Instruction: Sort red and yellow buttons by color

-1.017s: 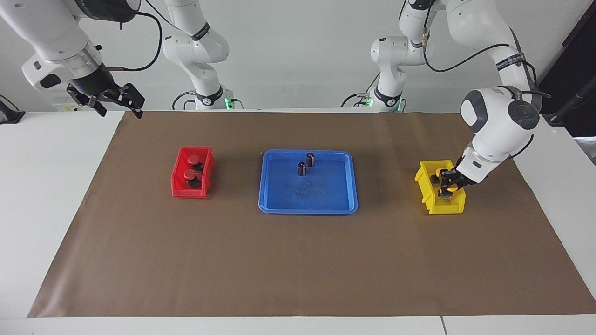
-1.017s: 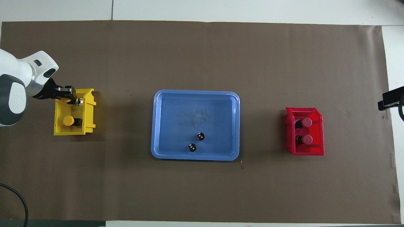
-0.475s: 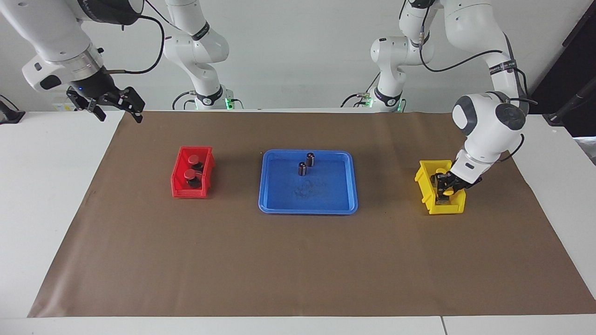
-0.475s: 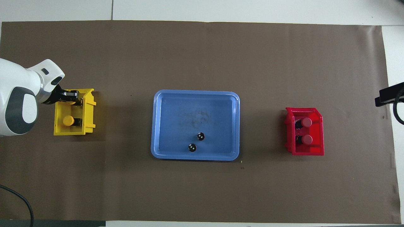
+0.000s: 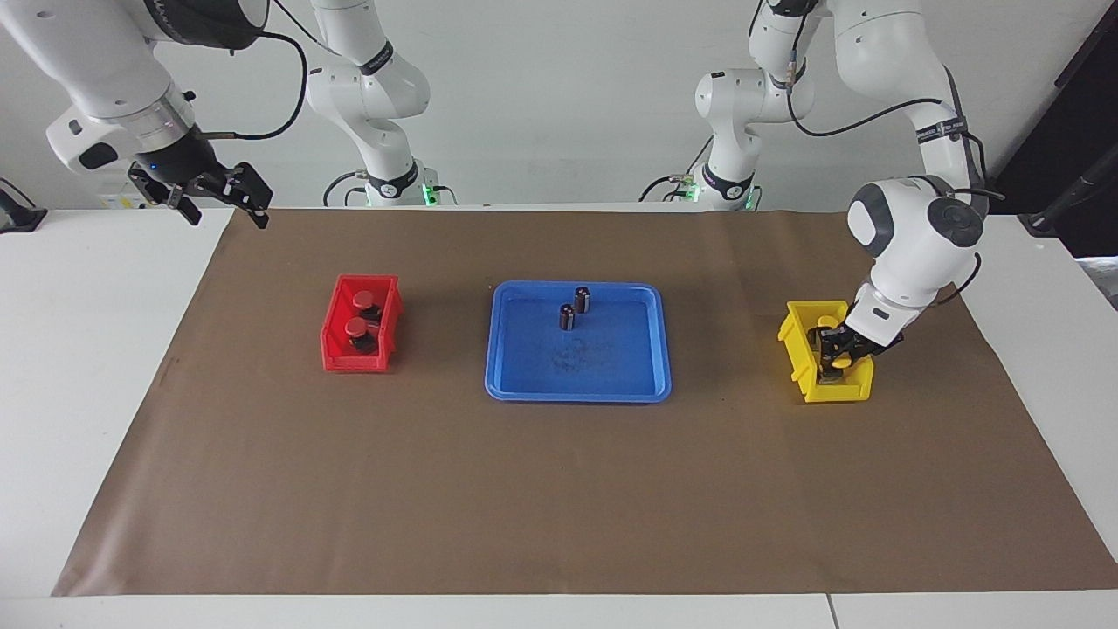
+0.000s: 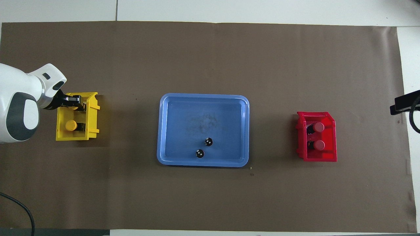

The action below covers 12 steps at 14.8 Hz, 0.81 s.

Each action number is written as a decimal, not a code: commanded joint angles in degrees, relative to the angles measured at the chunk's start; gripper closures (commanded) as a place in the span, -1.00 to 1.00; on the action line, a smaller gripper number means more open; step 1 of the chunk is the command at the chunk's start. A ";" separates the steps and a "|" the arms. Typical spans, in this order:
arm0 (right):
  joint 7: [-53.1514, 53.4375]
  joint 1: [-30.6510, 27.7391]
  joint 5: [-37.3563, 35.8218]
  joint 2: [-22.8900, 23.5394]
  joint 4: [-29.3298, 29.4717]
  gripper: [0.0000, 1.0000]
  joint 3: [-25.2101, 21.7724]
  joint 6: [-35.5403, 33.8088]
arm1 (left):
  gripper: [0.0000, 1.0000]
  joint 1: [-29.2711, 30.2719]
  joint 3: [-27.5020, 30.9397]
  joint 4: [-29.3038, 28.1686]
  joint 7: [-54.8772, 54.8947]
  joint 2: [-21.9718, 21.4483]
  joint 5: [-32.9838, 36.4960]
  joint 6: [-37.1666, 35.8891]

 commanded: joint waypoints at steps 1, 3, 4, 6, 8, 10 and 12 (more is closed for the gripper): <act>0.00 1.47 0.27 -1.48 -1.88 -1.00 -0.04 0.56 | -0.01 0.84 -0.56 -0.48 0.64 -0.27 -0.59 1.02; 0.00 1.56 0.27 -1.48 -1.88 -1.00 -0.04 0.56 | -0.12 0.75 -0.65 0.13 0.55 -0.27 -0.67 -0.11; 0.00 1.48 0.27 -1.48 -1.88 -1.00 -0.04 0.56 | -0.13 0.75 -0.56 0.91 0.55 -0.27 -0.68 -1.25; 0.00 1.48 0.27 -1.48 -1.88 -1.00 -0.04 0.56 | -0.16 0.75 -0.65 3.54 0.46 -0.44 -0.76 -5.20; 0.00 1.48 0.27 -1.48 -1.88 -1.00 -0.04 0.56 | -0.16 0.75 -0.65 6.27 0.46 -0.53 -0.76 -8.72; 0.00 1.48 0.27 -1.48 -1.88 -1.00 -0.04 0.56 | -0.49 0.49 -0.65 10.83 0.63 -0.44 -0.76 -14.24; 0.00 1.48 0.36 -1.48 -1.88 -1.00 -0.04 0.56 | -1.00 -0.65 -1.08 16.36 0.64 -0.35 -0.76 -19.96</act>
